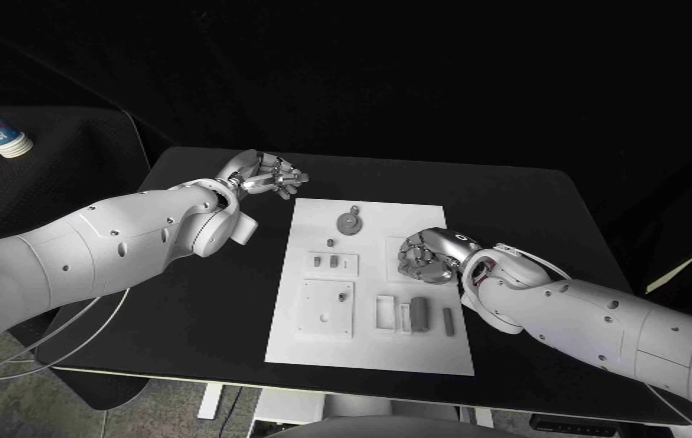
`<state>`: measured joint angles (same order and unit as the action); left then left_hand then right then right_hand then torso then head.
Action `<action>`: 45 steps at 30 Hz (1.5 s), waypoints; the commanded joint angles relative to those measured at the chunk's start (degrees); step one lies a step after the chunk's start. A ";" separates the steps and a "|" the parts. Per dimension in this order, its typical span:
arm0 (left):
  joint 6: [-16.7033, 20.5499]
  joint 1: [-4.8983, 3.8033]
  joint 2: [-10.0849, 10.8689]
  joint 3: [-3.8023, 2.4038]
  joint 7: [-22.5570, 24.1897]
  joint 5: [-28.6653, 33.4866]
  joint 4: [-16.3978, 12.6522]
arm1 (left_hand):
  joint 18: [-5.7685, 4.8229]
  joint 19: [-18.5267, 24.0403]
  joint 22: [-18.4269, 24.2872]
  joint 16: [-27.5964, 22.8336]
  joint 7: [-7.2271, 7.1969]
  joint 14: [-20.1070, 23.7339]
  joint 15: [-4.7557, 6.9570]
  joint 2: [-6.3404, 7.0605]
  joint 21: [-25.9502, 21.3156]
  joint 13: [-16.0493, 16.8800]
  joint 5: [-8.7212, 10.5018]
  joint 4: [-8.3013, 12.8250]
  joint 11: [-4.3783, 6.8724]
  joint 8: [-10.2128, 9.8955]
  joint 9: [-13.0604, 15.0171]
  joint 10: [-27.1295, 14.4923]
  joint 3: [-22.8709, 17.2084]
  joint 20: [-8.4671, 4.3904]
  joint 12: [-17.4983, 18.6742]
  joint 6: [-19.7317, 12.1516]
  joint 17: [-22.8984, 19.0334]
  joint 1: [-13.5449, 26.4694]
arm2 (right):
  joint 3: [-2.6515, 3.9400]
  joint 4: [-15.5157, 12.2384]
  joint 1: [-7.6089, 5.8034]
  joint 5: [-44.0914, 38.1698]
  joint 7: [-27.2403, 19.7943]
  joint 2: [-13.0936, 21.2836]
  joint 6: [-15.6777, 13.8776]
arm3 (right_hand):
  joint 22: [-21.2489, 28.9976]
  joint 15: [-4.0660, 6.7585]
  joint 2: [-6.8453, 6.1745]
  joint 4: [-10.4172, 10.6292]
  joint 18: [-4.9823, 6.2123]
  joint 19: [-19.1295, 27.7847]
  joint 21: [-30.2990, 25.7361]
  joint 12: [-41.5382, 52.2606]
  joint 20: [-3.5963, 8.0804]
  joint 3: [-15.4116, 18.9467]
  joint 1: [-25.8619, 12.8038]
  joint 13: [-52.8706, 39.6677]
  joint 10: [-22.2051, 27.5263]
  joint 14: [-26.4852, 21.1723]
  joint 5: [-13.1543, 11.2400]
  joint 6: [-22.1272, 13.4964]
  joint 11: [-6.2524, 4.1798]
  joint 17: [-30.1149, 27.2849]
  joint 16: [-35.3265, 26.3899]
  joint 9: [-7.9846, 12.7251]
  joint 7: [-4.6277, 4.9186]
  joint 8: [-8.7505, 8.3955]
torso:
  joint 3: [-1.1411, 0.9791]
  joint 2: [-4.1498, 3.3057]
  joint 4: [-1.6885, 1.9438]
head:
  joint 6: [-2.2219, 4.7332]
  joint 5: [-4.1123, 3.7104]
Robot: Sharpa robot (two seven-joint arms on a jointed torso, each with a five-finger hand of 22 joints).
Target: Assemble the parts on the task board
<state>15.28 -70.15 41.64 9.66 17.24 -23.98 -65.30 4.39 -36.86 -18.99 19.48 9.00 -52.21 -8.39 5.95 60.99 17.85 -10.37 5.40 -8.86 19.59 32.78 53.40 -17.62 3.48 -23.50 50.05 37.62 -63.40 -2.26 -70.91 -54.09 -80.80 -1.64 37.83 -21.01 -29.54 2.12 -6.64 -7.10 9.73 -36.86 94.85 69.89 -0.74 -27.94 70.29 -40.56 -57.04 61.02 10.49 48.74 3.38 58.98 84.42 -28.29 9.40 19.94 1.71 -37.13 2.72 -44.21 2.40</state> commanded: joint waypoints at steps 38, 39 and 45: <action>-0.67 -0.07 0.00 -0.05 0.46 0.34 -0.04 | 0.32 0.43 -0.01 -0.30 0.08 -0.47 -0.15 -0.58 -0.36 0.06 -0.19 -0.13 -0.09 0.19 0.07 0.41 0.18 0.01 0.29 0.46 -0.09 -0.01 | 0.03 -0.23 0.03 -0.10 -1.90 -0.07 -0.89 | 0.11 0.49 3.83 0.23 0.27 -1.37 5.89 0.52 -0.08 -2.70 0.40 0.60 -2.39 1.42 0.26 9.55 -0.34 -0.22 0.68 -2.21 -1.34 4.17 | -0.01 0.00 0.03 | -0.36 -0.11; -0.68 -0.07 0.00 -0.05 0.46 0.34 -0.04 | 0.32 0.43 -0.01 -0.30 0.08 -0.47 -0.15 -0.59 -0.36 0.06 -0.19 -0.13 -0.09 0.19 0.07 0.41 0.18 0.01 0.29 0.46 -0.09 0.00 | 0.03 -0.28 0.03 -0.10 -1.92 -0.03 -0.88 | 0.11 0.50 3.88 0.24 0.27 -1.39 5.90 0.53 -0.07 -2.72 0.39 0.61 -2.42 1.44 0.26 9.60 -0.34 -0.22 0.69 -2.22 -1.34 4.19 | -0.02 0.00 0.02 | -0.35 -0.11; -0.72 -0.07 -0.02 -0.05 0.46 0.34 -0.01 | 0.32 0.43 -0.01 -0.32 0.07 -0.48 -0.15 -0.60 -0.36 0.06 -0.19 -0.14 -0.09 0.19 0.07 0.42 0.18 0.01 0.30 0.46 -0.10 0.00 | 0.50 -1.27 0.01 0.48 -1.86 0.55 -0.49 | 0.09 0.55 4.36 0.29 0.31 -1.53 6.00 0.55 -0.06 -2.91 0.39 0.66 -2.70 1.63 0.29 9.98 -0.42 -0.24 0.75 -2.31 -1.41 4.33 | 0.00 0.02 0.00 | -0.38 -0.05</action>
<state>15.20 -70.15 41.70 9.66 17.22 -23.97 -65.26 4.00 -36.86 -18.99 19.48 9.00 -52.35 -8.52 5.95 61.00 17.83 -10.37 5.40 -8.87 19.59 32.75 53.40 -17.62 3.48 -23.50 50.05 37.58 -63.40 -1.83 -71.80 -54.11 -80.66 -2.65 38.32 -21.86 -29.41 2.57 -2.89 -6.82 9.74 -37.90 94.85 70.11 -0.90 -30.46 70.51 -39.99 -59.51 62.44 10.65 53.73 2.97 58.80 84.88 -29.28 7.03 23.12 1.70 -37.13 2.72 -44.58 2.32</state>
